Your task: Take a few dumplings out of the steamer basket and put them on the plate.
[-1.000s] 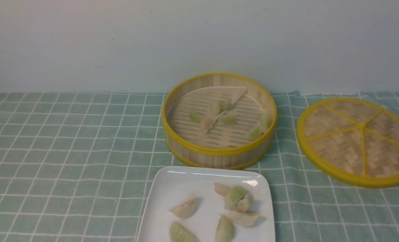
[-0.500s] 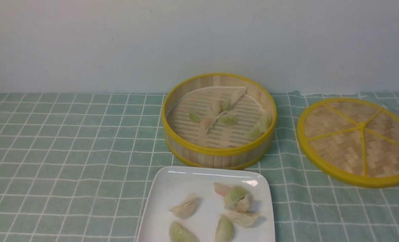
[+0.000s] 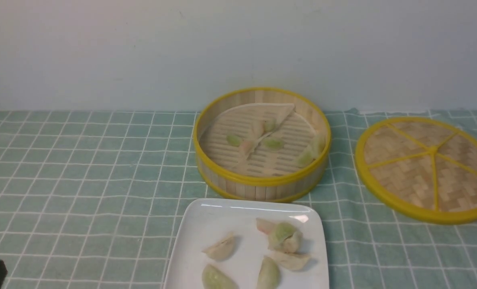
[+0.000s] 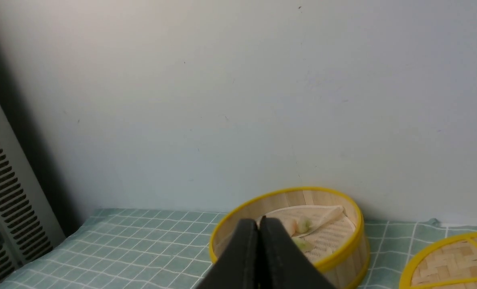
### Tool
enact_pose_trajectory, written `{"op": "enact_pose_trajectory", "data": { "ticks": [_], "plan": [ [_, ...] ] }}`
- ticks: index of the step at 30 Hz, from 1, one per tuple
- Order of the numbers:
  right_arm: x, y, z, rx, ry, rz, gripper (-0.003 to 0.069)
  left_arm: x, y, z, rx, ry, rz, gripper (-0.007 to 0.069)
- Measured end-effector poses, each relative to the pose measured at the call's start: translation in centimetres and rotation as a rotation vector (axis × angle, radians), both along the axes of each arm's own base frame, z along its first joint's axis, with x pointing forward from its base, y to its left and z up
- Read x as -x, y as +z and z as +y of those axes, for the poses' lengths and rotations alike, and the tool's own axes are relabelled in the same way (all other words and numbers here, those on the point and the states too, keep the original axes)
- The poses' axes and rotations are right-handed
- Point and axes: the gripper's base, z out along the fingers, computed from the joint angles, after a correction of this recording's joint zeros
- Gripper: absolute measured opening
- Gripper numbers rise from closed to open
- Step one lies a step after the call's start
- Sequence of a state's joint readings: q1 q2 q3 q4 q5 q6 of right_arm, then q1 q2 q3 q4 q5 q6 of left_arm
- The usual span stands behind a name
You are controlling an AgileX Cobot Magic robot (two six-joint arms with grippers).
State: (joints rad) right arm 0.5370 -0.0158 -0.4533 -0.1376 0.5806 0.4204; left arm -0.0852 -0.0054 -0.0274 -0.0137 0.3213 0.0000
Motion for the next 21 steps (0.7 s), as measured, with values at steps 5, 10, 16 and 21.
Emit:
{"op": "enact_pose_trajectory", "data": {
  "ticks": [5,10,16,21],
  "plan": [
    [0.0,0.0,0.0,0.0,0.0,0.0,-0.0013,0.0,-2.3,0.1,-0.027,0.009,0.105,-0.0006],
    [0.0,0.0,0.0,0.0,0.0,0.0,-0.0013,0.0,-2.3,0.1,-0.026,0.008,0.106,-0.0006],
    [0.0,0.0,0.0,0.001,0.0,-0.001,-0.0013,0.0,-2.3,0.1,-0.026,0.008,0.107,-0.0006],
    [0.0,0.0,0.0,0.001,-0.001,-0.001,-0.0013,0.0,-2.3,0.1,-0.026,0.008,0.107,-0.0006]
  ]
}}
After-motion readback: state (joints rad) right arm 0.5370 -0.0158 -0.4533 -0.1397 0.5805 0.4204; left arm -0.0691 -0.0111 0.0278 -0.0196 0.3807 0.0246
